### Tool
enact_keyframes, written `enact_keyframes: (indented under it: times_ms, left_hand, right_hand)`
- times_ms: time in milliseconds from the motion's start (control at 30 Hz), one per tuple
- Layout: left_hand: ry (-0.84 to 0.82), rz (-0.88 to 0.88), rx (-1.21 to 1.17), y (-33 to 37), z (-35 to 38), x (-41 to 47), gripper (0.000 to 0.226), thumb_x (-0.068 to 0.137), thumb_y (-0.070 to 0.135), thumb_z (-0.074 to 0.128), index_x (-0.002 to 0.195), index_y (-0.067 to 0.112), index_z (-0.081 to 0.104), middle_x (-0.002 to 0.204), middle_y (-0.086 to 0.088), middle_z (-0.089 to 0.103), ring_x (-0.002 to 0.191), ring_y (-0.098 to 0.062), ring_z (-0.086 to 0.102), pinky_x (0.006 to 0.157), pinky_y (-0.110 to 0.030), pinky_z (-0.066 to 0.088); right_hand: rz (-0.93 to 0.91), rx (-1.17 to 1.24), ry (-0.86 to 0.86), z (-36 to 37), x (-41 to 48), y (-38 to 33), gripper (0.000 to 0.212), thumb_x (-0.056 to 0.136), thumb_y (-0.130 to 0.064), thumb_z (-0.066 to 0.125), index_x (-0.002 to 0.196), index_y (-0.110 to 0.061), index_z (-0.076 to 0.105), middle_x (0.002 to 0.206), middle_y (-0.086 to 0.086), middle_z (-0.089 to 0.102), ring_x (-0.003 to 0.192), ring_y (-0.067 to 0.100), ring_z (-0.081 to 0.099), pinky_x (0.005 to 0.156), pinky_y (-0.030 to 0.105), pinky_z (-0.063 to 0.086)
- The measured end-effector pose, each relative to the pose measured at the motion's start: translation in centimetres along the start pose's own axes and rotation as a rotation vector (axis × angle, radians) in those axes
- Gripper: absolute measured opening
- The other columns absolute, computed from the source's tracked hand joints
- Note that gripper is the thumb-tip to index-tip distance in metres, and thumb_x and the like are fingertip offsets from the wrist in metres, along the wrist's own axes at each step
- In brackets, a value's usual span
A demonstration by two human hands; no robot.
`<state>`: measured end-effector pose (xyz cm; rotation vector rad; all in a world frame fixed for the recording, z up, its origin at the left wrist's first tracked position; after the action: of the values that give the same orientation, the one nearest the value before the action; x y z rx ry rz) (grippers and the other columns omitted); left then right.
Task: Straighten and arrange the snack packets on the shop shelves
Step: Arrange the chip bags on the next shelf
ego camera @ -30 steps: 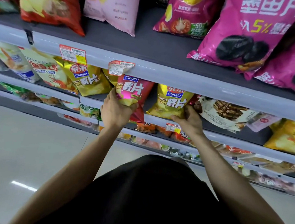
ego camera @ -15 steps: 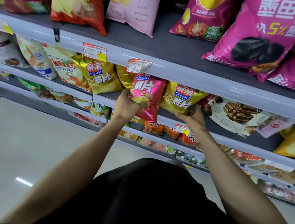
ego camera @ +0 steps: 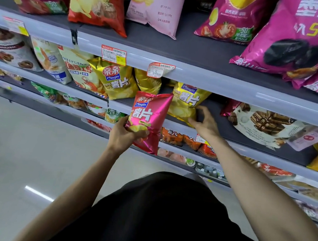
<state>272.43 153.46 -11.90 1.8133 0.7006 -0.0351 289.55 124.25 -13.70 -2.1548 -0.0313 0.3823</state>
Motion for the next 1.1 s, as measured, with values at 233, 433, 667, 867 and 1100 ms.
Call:
enact_keyframes:
  times_ms: [233, 433, 667, 867, 1100]
  left_hand:
    - [0.057, 0.029, 0.026, 0.2, -1.0, -0.4, 0.075, 0.061, 0.037, 0.100, 0.126, 0.023, 0.065, 0.103, 0.009, 0.079, 0.085, -0.010, 0.078, 0.085, -0.044, 0.066]
    - [0.002, 0.126, 0.166, 3.5, 2.0, -0.1, 0.096, 0.067, 0.043, 0.099, 0.147, 0.019, 0.052, 0.119, 0.005, 0.074, 0.098, -0.012, 0.074, 0.086, -0.038, 0.064]
    - [-0.042, 0.211, 0.267, 8.6, 7.8, -0.8, 0.098, 0.069, 0.048, 0.096, 0.151, 0.023, 0.049, 0.112, 0.011, 0.070, 0.099, -0.013, 0.069, 0.087, -0.027, 0.054]
    - [-0.099, 0.292, 0.331, 10.8, 14.7, -1.0, 0.101, 0.066, 0.066, 0.087, 0.148, 0.026, 0.045, 0.129, 0.003, 0.070, 0.112, -0.022, 0.070, 0.094, -0.045, 0.061]
    - [-0.209, 0.243, 0.194, 13.1, 20.6, 0.2, 0.089, 0.077, 0.042, 0.092, 0.149, 0.021, 0.045, 0.120, 0.008, 0.070, 0.105, -0.014, 0.068, 0.090, -0.030, 0.055]
  right_hand:
    - [-0.166, -0.299, -0.091, 4.2, 2.2, -3.7, 0.060, 0.092, -0.028, 0.073, 0.146, -0.036, 0.048, 0.156, 0.002, 0.046, 0.143, 0.031, 0.043, 0.113, 0.047, 0.043]
    - [-0.089, -0.169, -0.098, 4.9, 1.8, -2.8, 0.068, 0.088, -0.034, 0.077, 0.149, -0.032, 0.047, 0.150, 0.002, 0.055, 0.137, 0.025, 0.051, 0.112, 0.043, 0.045]
    - [0.061, 0.308, 0.069, -0.2, -5.7, 1.8, 0.016, 0.098, -0.027, 0.064, 0.110, -0.024, 0.073, 0.106, -0.004, 0.077, 0.100, 0.020, 0.073, 0.087, 0.032, 0.053]
    - [0.069, 0.399, -0.087, -1.5, -10.2, 1.7, 0.054, 0.090, -0.034, 0.079, 0.135, -0.030, 0.049, 0.120, -0.020, 0.064, 0.096, -0.016, 0.065, 0.083, 0.004, 0.048]
    - [0.163, 0.085, 0.066, -6.1, -5.1, 5.1, 0.106, 0.066, -0.068, 0.081, 0.156, -0.035, 0.035, 0.144, 0.005, 0.049, 0.136, 0.028, 0.046, 0.118, 0.048, 0.039]
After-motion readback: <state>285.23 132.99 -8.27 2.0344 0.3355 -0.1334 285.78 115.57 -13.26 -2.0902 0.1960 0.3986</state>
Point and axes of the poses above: each hand's wrist, its own x-axis towards the middle knuckle, its own z-axis out of the palm, y = z × x, the point moved 10 cm from there along x, towards the middle knuckle
